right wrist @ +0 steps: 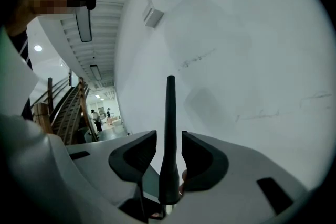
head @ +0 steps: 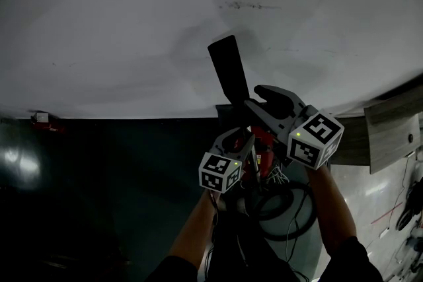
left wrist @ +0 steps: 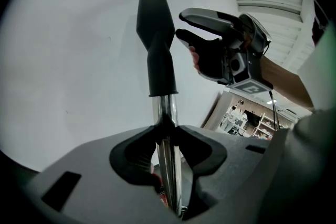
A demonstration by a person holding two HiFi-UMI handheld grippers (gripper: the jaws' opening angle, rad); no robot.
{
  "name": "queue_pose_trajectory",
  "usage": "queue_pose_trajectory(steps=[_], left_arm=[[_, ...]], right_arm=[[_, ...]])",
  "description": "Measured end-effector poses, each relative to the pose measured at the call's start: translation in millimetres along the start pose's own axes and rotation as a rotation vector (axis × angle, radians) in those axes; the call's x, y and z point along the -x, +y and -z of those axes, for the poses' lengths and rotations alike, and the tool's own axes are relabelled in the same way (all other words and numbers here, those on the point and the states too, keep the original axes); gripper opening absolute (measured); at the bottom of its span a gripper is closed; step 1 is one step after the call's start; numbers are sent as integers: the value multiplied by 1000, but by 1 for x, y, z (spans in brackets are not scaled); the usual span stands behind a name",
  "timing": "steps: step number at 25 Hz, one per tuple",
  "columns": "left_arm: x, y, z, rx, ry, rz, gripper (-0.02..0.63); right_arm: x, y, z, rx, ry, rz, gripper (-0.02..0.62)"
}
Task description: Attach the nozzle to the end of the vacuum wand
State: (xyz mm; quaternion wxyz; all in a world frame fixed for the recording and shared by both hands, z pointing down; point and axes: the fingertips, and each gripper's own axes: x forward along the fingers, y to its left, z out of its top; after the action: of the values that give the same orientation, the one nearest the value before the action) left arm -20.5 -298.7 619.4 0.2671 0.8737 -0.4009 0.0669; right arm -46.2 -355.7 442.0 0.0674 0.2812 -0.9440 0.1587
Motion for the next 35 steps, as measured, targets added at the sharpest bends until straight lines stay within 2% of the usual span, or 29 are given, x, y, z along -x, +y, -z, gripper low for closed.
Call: queue_pose_trajectory(steps=[5, 10, 14, 17, 21, 26, 31, 35], left_arm=[[-5, 14, 1, 30, -3, -16, 138], [-7, 14, 3, 13, 9, -10, 143], [-4, 13, 8, 18, 28, -12, 193], [6, 14, 9, 33, 27, -28, 209], [36, 3, -6, 44, -17, -48, 206], [80, -35, -52, -31, -72, -68, 138], [118, -82, -107, -141, -135, -101, 62], [149, -116, -139, -202, -190, -120, 6]], right_arm=[[28, -2, -6, -33, -66, 31, 138], [49, -3, 1, -68, -95, 47, 138], [61, -4, 9, -99, -102, 60, 138], [69, -2, 13, -107, -110, 70, 138], [86, 10, 11, -99, -125, 83, 138], [111, 36, 4, -120, -154, 84, 132], [141, 66, -13, -119, -220, 121, 56], [163, 92, -32, -117, -285, 128, 31]])
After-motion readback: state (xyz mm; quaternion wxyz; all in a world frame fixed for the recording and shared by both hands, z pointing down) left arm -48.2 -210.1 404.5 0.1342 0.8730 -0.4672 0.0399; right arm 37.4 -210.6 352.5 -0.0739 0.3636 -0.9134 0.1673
